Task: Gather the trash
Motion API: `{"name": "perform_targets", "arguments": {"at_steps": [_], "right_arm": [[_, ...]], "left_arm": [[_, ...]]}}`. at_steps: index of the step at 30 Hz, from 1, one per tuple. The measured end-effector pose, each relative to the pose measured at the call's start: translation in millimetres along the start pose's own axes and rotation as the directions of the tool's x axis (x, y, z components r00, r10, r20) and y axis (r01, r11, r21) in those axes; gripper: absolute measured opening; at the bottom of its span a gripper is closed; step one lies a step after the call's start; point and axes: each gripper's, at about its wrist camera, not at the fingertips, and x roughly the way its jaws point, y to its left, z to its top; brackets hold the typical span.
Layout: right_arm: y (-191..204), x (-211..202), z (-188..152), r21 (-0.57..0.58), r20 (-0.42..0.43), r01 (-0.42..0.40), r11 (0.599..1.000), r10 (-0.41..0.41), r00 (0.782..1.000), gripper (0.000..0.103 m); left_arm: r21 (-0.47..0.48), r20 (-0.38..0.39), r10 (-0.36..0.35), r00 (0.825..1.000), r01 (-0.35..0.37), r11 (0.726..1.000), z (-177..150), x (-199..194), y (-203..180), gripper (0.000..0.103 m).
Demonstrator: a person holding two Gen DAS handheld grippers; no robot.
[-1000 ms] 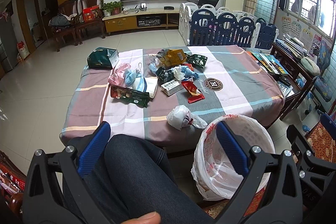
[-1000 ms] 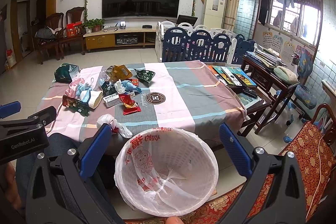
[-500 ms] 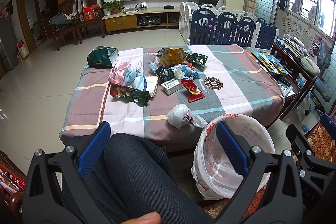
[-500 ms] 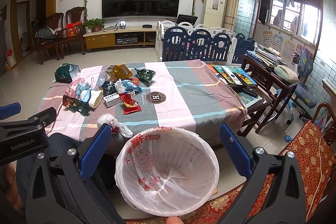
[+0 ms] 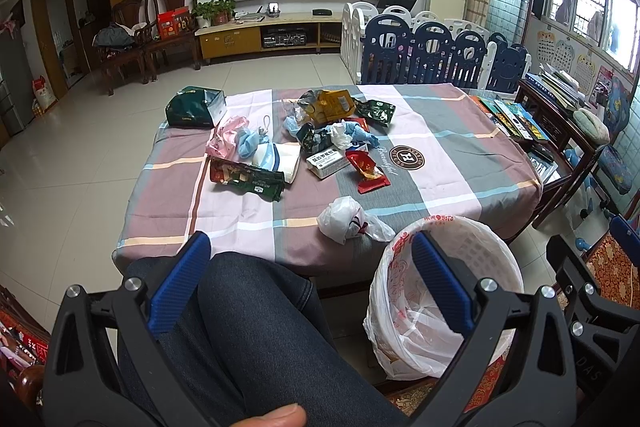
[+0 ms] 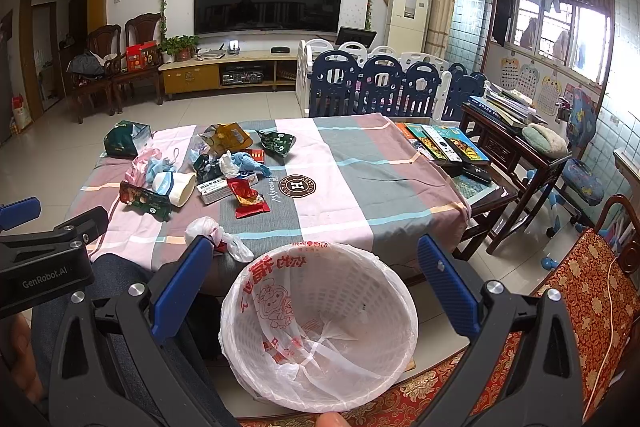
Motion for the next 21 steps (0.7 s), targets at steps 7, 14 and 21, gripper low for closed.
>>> {"name": "perform_targets", "arguments": {"at_steps": [7, 14, 21], "right_arm": [[-0.2, -0.2, 0.1, 0.000, 0.000, 0.000, 1.000, 0.000, 1.000, 0.100], [-0.2, -0.1, 0.1, 0.001, 0.000, 0.001, 1.000, -0.001, 1.000, 0.100], [-0.2, 0.0, 0.1, 0.002, -0.001, 0.002, 1.000, -0.002, 1.000, 0.100]], "left_arm": [[-0.002, -0.005, -0.001, 1.000, 0.001, 1.000, -9.1, 0.8, -1.7, 0.100], [-0.004, -0.010, -0.003, 1.000, 0.002, 1.000, -12.7, 1.7, -2.2, 0.100], [-0.004, -0.015, -0.003, 1.000, 0.003, 1.000, -14.0, 2.4, -2.4, 0.100]]}}
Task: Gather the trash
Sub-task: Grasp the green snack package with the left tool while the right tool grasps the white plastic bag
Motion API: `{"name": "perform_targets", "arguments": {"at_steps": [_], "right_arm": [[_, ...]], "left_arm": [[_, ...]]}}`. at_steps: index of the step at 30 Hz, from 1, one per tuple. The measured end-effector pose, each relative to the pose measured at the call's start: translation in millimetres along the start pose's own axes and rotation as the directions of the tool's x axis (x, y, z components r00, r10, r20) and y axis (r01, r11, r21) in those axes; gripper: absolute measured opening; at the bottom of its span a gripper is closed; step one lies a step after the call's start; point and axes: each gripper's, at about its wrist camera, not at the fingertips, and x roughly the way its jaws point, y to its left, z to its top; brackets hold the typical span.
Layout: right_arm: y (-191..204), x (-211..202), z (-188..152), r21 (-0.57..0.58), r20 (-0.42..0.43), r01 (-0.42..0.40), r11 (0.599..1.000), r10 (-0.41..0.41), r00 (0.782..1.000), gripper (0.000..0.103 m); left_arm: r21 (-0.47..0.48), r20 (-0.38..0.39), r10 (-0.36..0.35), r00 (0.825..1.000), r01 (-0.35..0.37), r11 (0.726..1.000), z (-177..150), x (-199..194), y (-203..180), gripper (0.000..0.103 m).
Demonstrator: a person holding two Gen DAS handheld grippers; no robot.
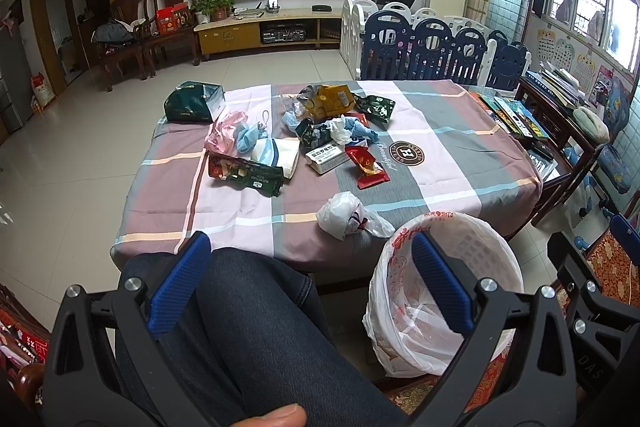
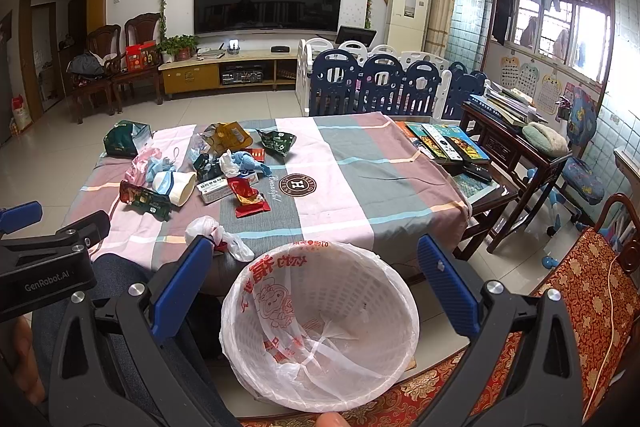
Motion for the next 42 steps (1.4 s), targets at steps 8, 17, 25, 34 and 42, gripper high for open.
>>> {"name": "perform_targets", "arguments": {"at_steps": [8, 17, 25, 34, 42], "right_arm": [[3.7, 6.5, -0.9, -0.015, 0.021, 0.073, 0.997, -0.072, 0.997, 0.100], [14.5, 99.0, 1.0, 0.010, -0.085, 0.095, 0.995, -0.094, 0.992, 0.100], [97.2, 185.4, -8.1, -0.094, -0.193, -0.227, 0.969, 0.206, 0.959, 0.099], [151.7, 259.3, -27.9, -0.190, -0.353, -0.252, 0.949, 0.173, 0.919, 0.096], [149.9, 275.3, -37.8, -0.157, -0.402, -0.315, 0.936, 0.231, 0.886, 0.040]], "left_arm": [[-0.052, -0.007, 0.030, 1.000, -0.030, 0.998, 11.8, 14.6, 25.6, 0.100], [-0.254, -0.082, 0.036, 0.996, -0.056, 0.965, 26.6, 66.0, 123.9, 0.098], [-0.326, -0.195, 0.028, 0.980, -0.092, 0.941, 25.9, 148.3, 163.4, 0.088], [-0.331, -0.344, -0.002, 0.939, -0.119, 0.936, 59.7, 272.0, 176.7, 0.095], [-0.401, -0.418, -0.079, 0.905, -0.106, 0.910, 83.2, 352.0, 171.4, 0.089]]}}
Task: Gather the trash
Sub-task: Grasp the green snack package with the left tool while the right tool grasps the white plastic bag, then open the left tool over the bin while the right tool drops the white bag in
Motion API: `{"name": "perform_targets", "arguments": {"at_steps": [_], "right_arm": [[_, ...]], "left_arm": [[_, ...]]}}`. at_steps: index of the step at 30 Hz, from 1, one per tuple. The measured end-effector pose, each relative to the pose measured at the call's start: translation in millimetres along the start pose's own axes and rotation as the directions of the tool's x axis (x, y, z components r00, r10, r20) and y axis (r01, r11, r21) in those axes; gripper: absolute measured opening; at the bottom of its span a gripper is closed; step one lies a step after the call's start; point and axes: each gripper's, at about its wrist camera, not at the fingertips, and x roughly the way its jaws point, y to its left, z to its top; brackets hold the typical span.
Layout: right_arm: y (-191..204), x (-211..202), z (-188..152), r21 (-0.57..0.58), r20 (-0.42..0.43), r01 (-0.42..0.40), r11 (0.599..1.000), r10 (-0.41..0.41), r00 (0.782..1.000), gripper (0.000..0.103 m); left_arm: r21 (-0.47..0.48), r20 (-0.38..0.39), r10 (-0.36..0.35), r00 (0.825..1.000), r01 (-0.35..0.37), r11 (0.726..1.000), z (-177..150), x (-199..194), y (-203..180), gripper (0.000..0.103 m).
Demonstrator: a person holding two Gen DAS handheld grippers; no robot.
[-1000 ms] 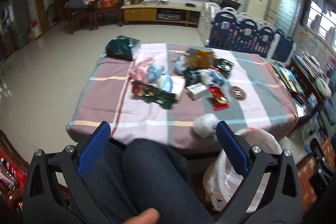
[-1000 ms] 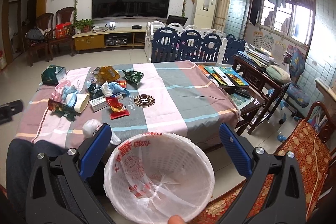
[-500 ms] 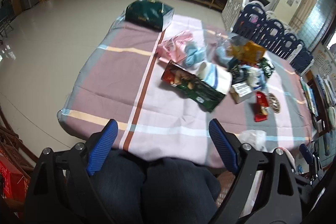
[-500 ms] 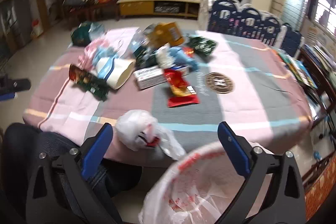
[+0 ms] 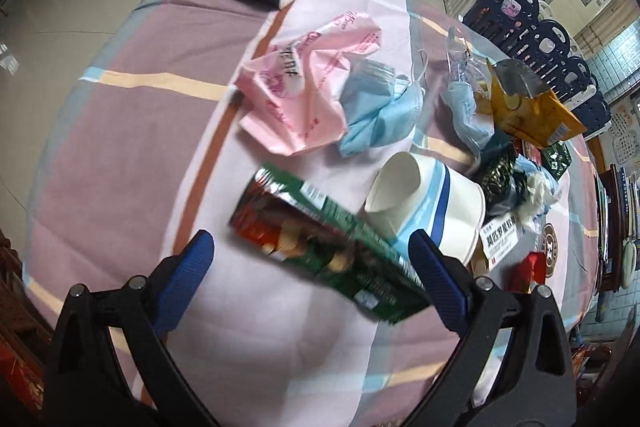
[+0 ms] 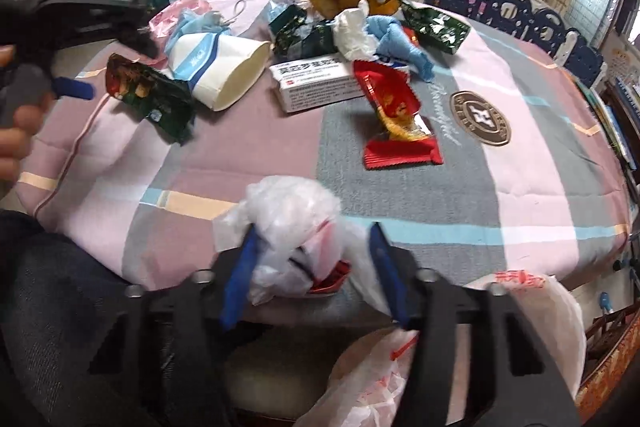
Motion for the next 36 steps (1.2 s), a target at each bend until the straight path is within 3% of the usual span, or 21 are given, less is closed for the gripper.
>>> {"name": "perform_targets", "arguments": {"at_steps": [1, 2, 3, 5, 9, 14, 17, 21, 24, 27, 33, 36], "right_arm": [[1.9, -0.6, 0.1, -0.007, 0.003, -0.004, 1.000, 0.004, 1.000, 0.037], [3.7, -2.4, -0.5, -0.018, 0.009, 0.000, 1.000, 0.001, 1.000, 0.033], [5.5, -6.4, -1.1, -0.032, 0.019, 0.005, 0.999, -0.004, 1.000, 0.028], [6.0, -14.0, -3.1, -0.033, 0.034, -0.004, 0.999, 0.005, 0.999, 0.025], [-1.7, -31.6, -6.2, -0.004, 0.068, -0.013, 1.000, 0.014, 0.998, 0.020], [-20.7, -70.1, -8.5, 0.055, 0.133, -0.017, 0.998, 0.010, 0.991, 0.019], [-38.7, -106.1, -13.6, 0.093, 0.178, -0.004, 0.996, -0.012, 0.984, 0.019], [-67.6, -154.7, -30.8, 0.123, 0.216, 0.054, 0.991, -0.080, 0.973, 0.019], [-87.8, -174.3, -47.9, 0.136, 0.207, 0.122, 0.983, -0.149, 0.967, 0.019], [-108.6, -191.1, -69.5, 0.168, 0.179, 0.176, 0.970, -0.206, 0.962, 0.019], [-133.8, -201.5, -100.4, 0.233, 0.129, 0.242, 0.942, -0.277, 0.952, 0.019], [-142.6, -211.2, -108.6, 0.261, 0.136, 0.257, 0.931, -0.299, 0.944, 0.019]], "left_arm": [[-0.001, -0.009, 0.009, 1.000, -0.009, 1.000, 1.1, 6.0, -1.6, 0.080], [-0.006, -0.026, -0.004, 1.000, 0.004, 1.000, 0.9, 11.6, -1.6, 0.060], [-0.012, -0.038, -0.022, 0.999, 0.022, 1.000, -0.1, 15.0, -1.2, 0.047], [-0.028, -0.042, -0.078, 0.996, 0.077, 0.997, -2.7, 18.2, 2.6, 0.030], [-0.032, -0.006, -0.094, 0.996, 0.094, 0.995, -9.8, 4.7, 9.2, 0.019], [-0.025, 0.085, -0.123, 0.989, 0.125, 0.992, -25.8, -44.1, 15.5, 0.017], [0.032, 0.158, -0.148, 0.976, 0.144, 0.989, -46.6, -89.8, 3.7, 0.017], [0.142, 0.178, -0.203, 0.963, 0.179, 0.974, -86.2, -129.5, -25.8, 0.017], [0.239, 0.124, -0.289, 0.949, 0.254, 0.937, -121.9, -145.8, -56.8, 0.017], [0.352, 0.030, -0.369, 0.929, 0.336, 0.874, -161.4, -153.7, -100.5, 0.017], [0.529, -0.185, -0.402, 0.897, 0.436, 0.728, -241.5, -141.3, -176.4, 0.017], [0.595, -0.238, -0.379, 0.894, 0.443, 0.671, -264.6, -129.9, -203.1, 0.017]]}}
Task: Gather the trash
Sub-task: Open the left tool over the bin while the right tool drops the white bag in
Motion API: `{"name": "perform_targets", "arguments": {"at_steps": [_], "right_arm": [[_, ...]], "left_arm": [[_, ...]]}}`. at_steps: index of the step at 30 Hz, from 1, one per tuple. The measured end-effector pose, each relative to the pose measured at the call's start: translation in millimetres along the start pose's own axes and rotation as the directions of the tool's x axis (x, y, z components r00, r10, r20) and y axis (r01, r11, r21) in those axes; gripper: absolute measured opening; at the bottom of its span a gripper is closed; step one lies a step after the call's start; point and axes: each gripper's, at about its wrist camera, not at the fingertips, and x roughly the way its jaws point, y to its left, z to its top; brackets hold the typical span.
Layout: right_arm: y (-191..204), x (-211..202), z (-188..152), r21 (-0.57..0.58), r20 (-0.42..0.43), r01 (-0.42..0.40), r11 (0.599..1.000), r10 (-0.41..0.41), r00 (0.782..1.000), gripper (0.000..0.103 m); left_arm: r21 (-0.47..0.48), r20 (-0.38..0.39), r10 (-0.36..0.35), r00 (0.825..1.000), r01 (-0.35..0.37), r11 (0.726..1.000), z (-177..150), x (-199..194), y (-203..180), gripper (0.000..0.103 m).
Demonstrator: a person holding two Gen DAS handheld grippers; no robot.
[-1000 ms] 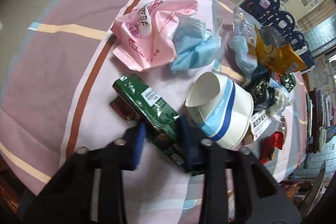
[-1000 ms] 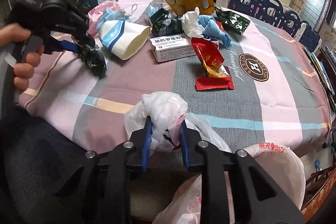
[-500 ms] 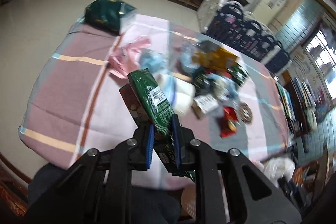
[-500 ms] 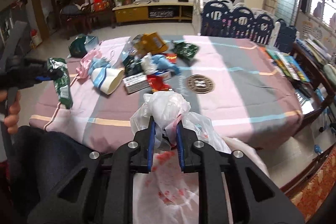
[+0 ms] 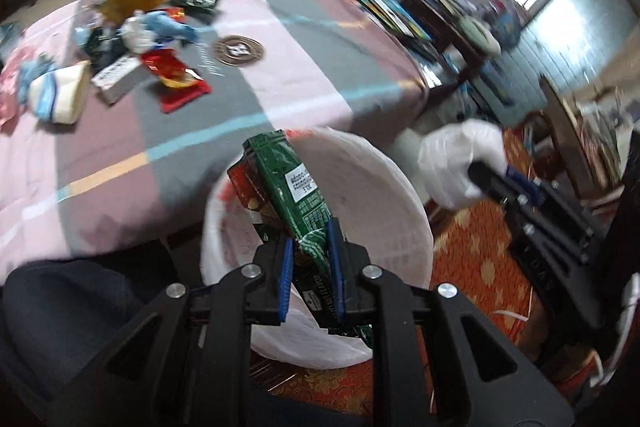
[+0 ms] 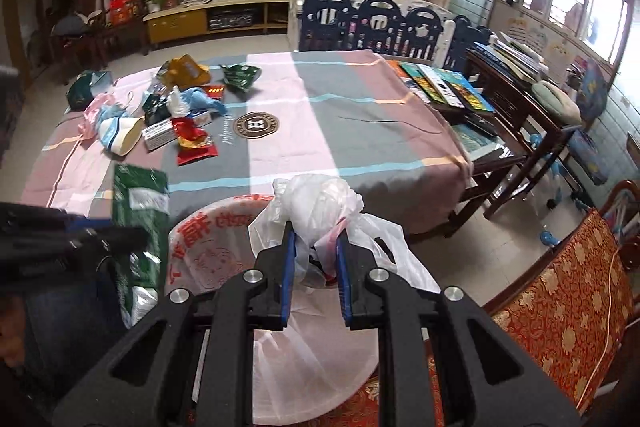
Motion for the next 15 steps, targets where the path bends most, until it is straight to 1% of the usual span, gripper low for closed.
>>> {"name": "perform_targets", "arguments": {"at_steps": [2, 4, 5, 6, 7, 8, 9, 10, 11, 12, 15], "right_arm": [[-7.7, -5.1, -0.8, 0.016, 0.015, 0.005, 1.000, -0.006, 1.000, 0.019], [-12.1, -7.4, -1.9, 0.028, 0.018, 0.007, 1.000, -0.008, 1.000, 0.019], [-13.7, -7.9, -2.1, 0.034, 0.016, 0.009, 0.999, -0.010, 1.000, 0.019], [-14.1, -6.8, -3.0, 0.039, 0.012, 0.011, 0.999, -0.011, 1.000, 0.020], [-15.1, -6.6, -4.6, 0.044, 0.010, 0.007, 0.999, -0.007, 1.000, 0.023], [-15.9, -6.0, -5.9, 0.049, 0.009, 0.005, 0.999, -0.005, 1.000, 0.026], [-15.2, -4.7, -5.9, 0.052, 0.007, 0.004, 0.999, -0.005, 1.000, 0.039], [-14.5, -3.3, -7.1, 0.054, 0.006, 0.006, 0.999, -0.006, 1.000, 0.055], [-14.3, -3.1, -7.1, 0.057, 0.011, 0.009, 0.998, -0.010, 1.000, 0.063], [-13.5, -3.3, -7.2, 0.059, 0.015, 0.013, 0.998, -0.014, 1.000, 0.074], [-7.2, -2.4, -6.2, 0.053, 0.021, 0.011, 0.999, -0.012, 1.000, 0.079]], "left_arm": [[0.019, -0.041, -0.021, 0.999, 0.022, 1.000, 0.4, 14.1, -5.3, 0.018], [0.040, -0.068, -0.026, 0.997, 0.029, 0.999, -0.4, 26.8, -11.3, 0.022], [0.049, -0.073, -0.017, 0.997, 0.020, 0.999, -1.5, 30.1, -14.9, 0.029], [0.056, -0.078, -0.009, 0.997, 0.013, 0.998, -1.4, 32.8, -15.5, 0.042], [0.063, -0.072, -0.001, 0.997, 0.006, 0.998, -1.8, 32.6, -17.1, 0.051], [0.069, -0.059, 0.008, 0.998, -0.004, 0.998, -0.8, 30.9, -18.2, 0.064], [0.072, -0.041, 0.019, 0.999, -0.016, 0.997, -1.5, 25.5, -19.1, 0.070], [0.074, -0.019, 0.031, 0.999, -0.029, 0.997, -1.0, 19.0, -18.4, 0.072], [0.071, 0.004, 0.053, 0.999, -0.053, 0.996, -1.8, 12.0, -19.7, 0.075], [0.074, 0.023, 0.070, 0.997, -0.071, 0.995, -1.9, 8.2, -19.5, 0.078], [0.059, 0.071, 0.125, 0.990, -0.129, 0.990, -0.5, -3.4, -10.9, 0.082]]}}
